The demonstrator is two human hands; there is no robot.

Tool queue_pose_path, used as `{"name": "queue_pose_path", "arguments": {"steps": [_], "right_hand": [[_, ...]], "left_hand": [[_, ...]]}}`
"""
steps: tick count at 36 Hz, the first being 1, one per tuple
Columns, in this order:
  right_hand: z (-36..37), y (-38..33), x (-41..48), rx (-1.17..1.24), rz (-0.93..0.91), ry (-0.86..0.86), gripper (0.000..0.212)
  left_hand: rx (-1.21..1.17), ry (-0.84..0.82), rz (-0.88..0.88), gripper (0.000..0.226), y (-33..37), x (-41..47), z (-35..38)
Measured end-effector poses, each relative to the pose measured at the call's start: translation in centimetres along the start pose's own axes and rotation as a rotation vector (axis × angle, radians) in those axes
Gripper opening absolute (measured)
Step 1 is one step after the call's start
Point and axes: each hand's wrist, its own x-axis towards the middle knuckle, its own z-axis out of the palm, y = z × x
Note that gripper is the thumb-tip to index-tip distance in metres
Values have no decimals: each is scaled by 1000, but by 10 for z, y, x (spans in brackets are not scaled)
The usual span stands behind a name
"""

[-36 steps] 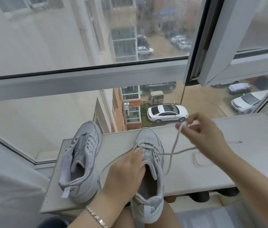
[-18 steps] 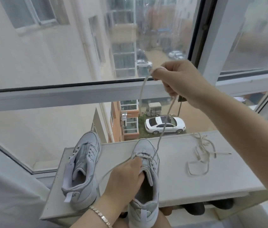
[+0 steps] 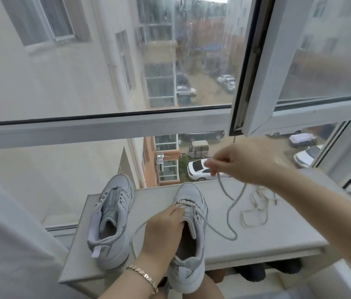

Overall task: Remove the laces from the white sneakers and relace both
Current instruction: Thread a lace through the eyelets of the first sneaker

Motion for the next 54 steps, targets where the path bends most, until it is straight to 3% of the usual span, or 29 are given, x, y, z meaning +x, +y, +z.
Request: {"name": "queue_pose_path", "arguments": {"steps": [6,10,13,18,27,34,42,48,54], "right_hand": [[57,40,-16,433,131,-69,20],[76,46,-22,611,183,101,27],[87,47,-24,734,226,82,11],[97,49,-30,763,264,4,18],[98,51,-31,622,351,124,15],[101,51,-27,440,282,91,13],[107,44,-23,258,215,62,7],[114,37,-19,286,222,14,14],[116,35,-23,388,251,82,24]], "left_hand": [[-59,63,0,20,0,-4,6],[-66,101,-26,26,2,-4,6],[-65,98,-42,32,3,-3,6],[-63,107,-17,22,1,-6,6],[-31,130,20,20,-1,-9,9],[-25,97,21,42,-3,-14,10],[-41,104,40,43,-2,-16,8],[-39,111,51,41,0,-18,8],[-66,90,19,41,1,-20,6]]}}
